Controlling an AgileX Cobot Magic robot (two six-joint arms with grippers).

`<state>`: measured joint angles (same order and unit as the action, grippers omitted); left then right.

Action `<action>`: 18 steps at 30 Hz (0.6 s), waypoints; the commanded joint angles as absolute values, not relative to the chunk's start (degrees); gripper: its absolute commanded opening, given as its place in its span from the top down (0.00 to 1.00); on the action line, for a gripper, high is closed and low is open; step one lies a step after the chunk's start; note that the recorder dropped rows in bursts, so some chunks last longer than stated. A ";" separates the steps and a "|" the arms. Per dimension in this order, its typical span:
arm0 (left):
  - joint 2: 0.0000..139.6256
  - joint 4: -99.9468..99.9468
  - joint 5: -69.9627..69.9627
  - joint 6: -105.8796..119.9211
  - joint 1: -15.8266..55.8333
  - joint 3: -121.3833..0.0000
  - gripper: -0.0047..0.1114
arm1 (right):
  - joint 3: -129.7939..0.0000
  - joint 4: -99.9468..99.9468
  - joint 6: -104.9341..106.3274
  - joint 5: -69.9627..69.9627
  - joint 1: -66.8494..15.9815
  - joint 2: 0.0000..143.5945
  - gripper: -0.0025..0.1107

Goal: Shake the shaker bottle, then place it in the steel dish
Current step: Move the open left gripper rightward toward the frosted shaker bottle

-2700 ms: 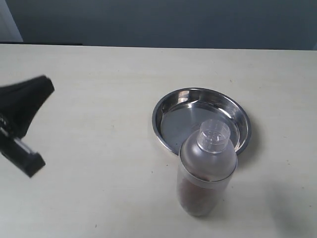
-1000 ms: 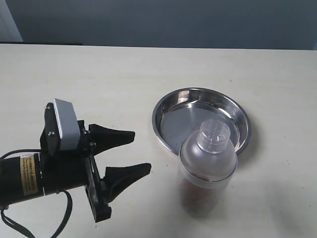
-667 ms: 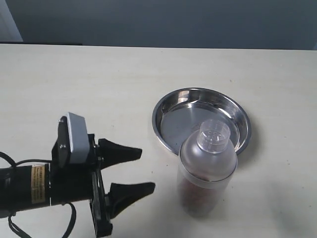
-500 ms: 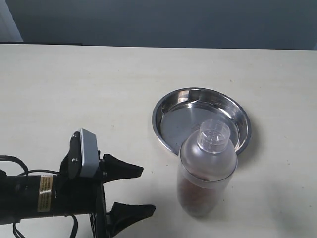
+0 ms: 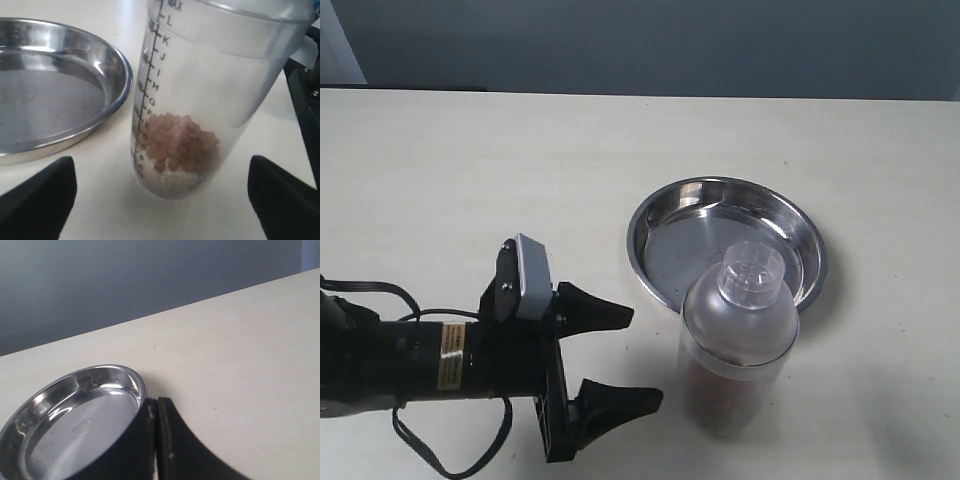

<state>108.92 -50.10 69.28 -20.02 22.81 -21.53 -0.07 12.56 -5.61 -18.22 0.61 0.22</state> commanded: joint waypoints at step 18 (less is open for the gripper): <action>109.66 -57.04 69.96 -20.79 22.96 -24.64 0.21 | 0.00 12.57 -5.25 -17.65 0.51 0.00 0.98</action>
